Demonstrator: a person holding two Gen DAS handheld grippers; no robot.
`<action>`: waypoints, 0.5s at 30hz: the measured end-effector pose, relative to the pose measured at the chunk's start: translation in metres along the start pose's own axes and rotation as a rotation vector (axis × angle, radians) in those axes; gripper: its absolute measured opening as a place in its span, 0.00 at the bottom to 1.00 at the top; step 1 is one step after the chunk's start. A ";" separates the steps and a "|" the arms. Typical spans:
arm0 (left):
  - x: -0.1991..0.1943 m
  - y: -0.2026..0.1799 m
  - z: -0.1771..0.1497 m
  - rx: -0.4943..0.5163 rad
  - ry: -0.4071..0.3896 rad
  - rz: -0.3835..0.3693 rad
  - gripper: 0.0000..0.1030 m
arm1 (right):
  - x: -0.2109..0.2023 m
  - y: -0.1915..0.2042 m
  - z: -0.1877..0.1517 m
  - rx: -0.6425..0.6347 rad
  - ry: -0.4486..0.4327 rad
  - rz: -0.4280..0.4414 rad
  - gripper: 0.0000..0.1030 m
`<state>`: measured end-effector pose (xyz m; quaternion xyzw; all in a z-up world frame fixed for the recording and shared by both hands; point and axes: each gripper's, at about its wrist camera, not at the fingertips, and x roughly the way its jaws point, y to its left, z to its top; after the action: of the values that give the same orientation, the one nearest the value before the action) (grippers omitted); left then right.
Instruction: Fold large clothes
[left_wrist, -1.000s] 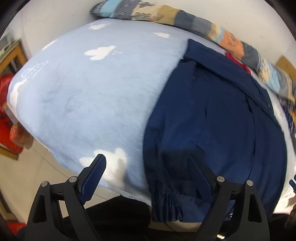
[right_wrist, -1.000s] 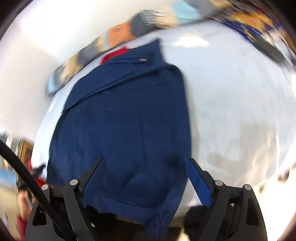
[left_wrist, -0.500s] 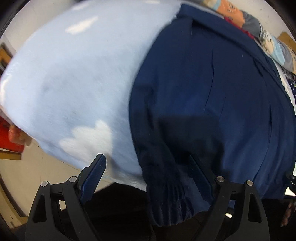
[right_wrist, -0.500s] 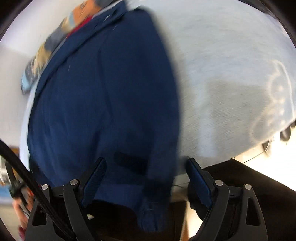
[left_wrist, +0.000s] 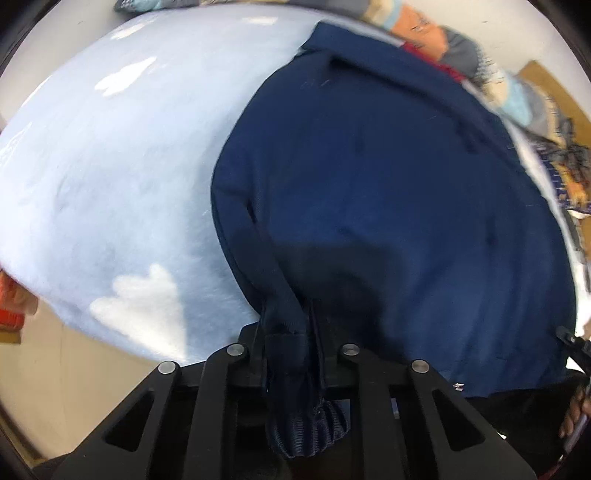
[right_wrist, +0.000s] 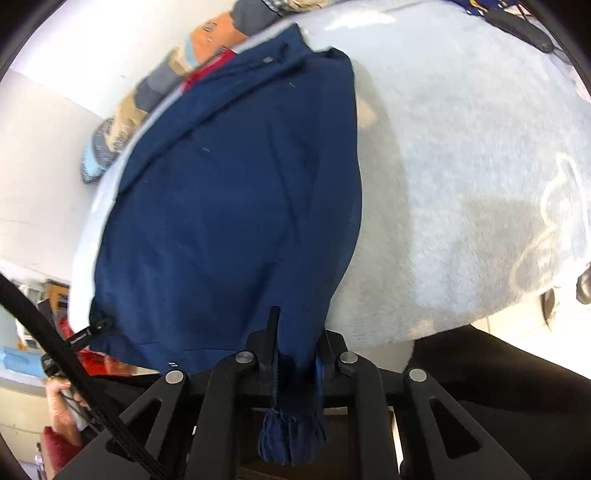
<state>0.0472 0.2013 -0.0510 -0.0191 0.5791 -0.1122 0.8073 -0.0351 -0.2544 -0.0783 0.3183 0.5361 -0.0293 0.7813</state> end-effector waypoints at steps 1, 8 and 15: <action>-0.005 -0.001 0.000 0.018 -0.009 0.006 0.16 | -0.004 0.000 -0.002 0.000 -0.006 0.009 0.14; -0.028 0.017 0.007 0.013 -0.039 -0.074 0.16 | -0.016 0.002 0.010 -0.054 -0.025 0.041 0.13; 0.011 -0.009 0.008 0.041 0.011 -0.015 0.16 | 0.004 -0.025 0.012 0.041 0.035 -0.064 0.57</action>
<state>0.0565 0.1891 -0.0575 -0.0062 0.5809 -0.1304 0.8035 -0.0332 -0.2792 -0.0910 0.3173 0.5589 -0.0598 0.7638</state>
